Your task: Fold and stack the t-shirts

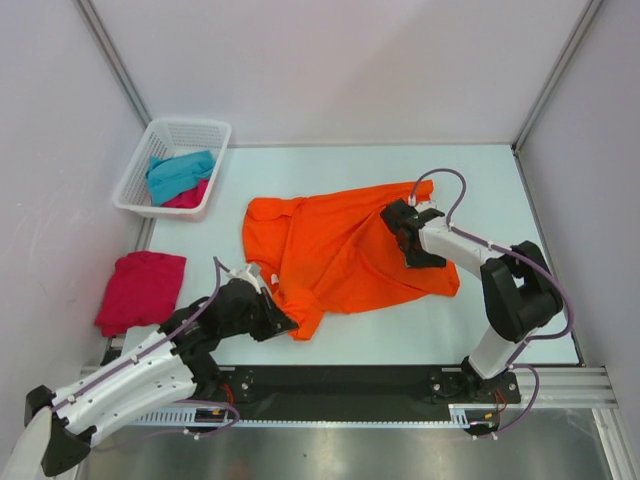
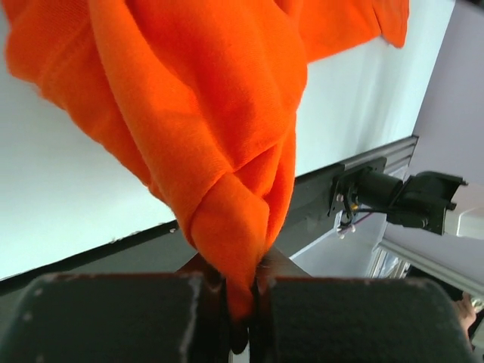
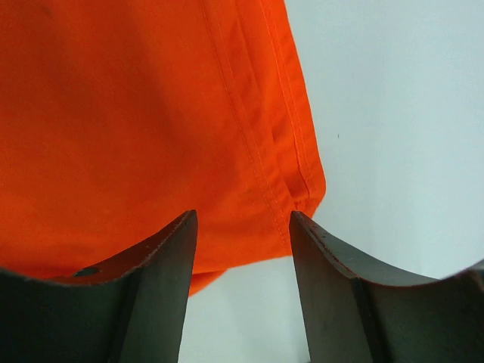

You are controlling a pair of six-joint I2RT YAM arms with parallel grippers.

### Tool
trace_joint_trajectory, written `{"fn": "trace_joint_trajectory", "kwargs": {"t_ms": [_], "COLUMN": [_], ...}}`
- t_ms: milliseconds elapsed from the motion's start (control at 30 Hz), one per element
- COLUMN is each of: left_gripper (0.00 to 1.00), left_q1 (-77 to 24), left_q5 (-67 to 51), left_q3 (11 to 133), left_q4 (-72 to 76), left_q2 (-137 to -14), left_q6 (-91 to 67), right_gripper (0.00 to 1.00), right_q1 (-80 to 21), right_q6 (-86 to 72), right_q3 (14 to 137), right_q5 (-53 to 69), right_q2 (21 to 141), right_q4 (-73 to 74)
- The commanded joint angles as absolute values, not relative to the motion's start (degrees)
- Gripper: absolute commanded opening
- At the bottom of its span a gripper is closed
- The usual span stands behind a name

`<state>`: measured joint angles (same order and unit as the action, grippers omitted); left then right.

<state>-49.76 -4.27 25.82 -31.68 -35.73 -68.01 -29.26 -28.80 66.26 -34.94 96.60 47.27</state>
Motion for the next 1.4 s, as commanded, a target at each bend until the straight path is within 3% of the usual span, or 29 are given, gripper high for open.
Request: {"fn": "trace_joint_trajectory", "kwargs": {"t_ms": [0, 167, 400, 1033, 1367], "left_gripper": [0.01, 0.0, 0.0, 0.0, 0.0], "left_q1": [-45.3, -38.1, -35.6, -33.7, -33.7], "left_q5": [-4.6, -8.3, -10.0, -10.8, -8.3], "left_q3": [27.9, 27.7, 27.4, 30.1, 32.1], "left_q4": [-34.2, -34.5, -33.9, -37.6, -44.3], "left_q2": [-34.4, -33.3, -34.0, -30.4, -26.3], "left_q6": [-66.6, -62.7, -60.2, -59.1, -58.7], "right_gripper": [0.58, 0.58, 0.59, 0.57, 0.55], "right_q1": [-29.4, -29.6, -29.6, -29.8, -28.3], "right_q6": [-31.6, -33.1, -34.9, -35.8, -36.9], "right_q3": [62.1, 56.0, 55.3, 54.1, 54.1], "right_q5": [-33.8, -33.3, -31.5, -27.2, -20.7], "right_q2": [92.9, 87.7, 82.9, 85.2, 92.3], "right_q4": [48.7, 50.6, 53.7, 51.9, 45.1]}}
